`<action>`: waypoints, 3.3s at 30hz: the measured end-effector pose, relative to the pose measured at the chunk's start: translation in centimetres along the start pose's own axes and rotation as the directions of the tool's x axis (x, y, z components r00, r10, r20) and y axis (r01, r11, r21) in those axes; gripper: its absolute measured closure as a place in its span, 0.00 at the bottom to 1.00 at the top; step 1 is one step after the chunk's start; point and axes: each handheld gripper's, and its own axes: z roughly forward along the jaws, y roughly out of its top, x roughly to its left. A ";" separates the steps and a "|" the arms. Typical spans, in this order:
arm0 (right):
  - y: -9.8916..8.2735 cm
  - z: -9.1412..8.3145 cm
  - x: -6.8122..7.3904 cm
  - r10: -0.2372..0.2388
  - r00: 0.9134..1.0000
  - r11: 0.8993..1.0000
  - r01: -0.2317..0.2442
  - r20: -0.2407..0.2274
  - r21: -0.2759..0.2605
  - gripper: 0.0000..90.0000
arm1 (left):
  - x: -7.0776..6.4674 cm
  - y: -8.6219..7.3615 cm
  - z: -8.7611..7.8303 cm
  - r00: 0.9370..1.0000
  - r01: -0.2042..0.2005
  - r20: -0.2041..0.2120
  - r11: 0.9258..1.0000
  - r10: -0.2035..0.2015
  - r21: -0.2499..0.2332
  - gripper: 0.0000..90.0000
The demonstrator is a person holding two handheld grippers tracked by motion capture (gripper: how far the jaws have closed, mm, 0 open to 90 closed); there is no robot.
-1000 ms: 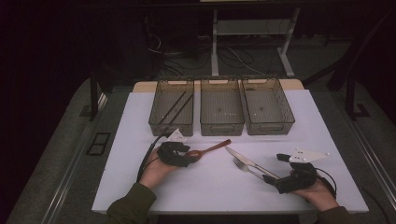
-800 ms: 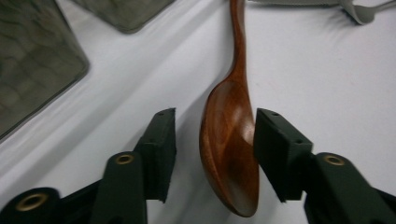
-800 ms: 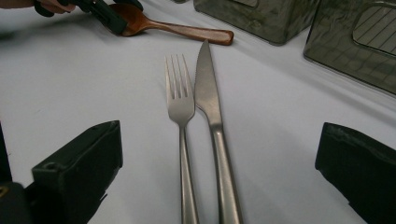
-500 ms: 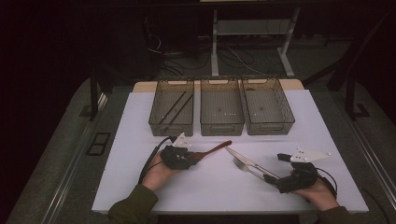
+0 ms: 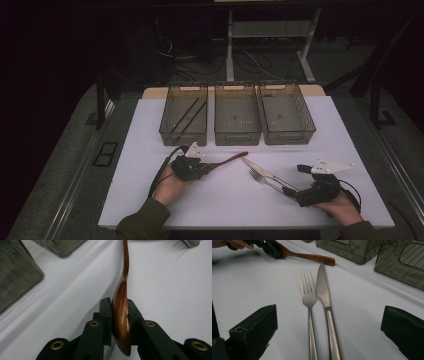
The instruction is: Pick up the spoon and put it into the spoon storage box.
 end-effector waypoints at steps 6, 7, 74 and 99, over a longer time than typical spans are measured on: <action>0.0 0.0 0.0 0.000 1.000 1.000 0.000 0.001 -0.001 0.00 | 0.3 0.1 -0.9 1.000 0.012 -0.004 1.000 -0.012 -0.013 0.87; 0.0 0.0 0.0 0.000 1.000 1.000 0.000 0.001 0.000 0.00 | 0.3 0.1 -1.2 1.000 0.015 -0.005 1.000 -0.015 -0.017 0.87; -0.1 -0.2 0.0 0.002 1.000 1.000 -0.002 0.011 -0.012 0.00 | 7.7 14.3 1.8 0.980 0.134 -0.134 0.986 -0.146 -0.095 0.87; -0.1 -0.3 0.1 -0.001 1.000 1.000 0.001 0.005 -0.014 0.00 | 7.4 14.8 2.6 0.983 0.162 -0.070 0.981 -0.170 -0.110 0.65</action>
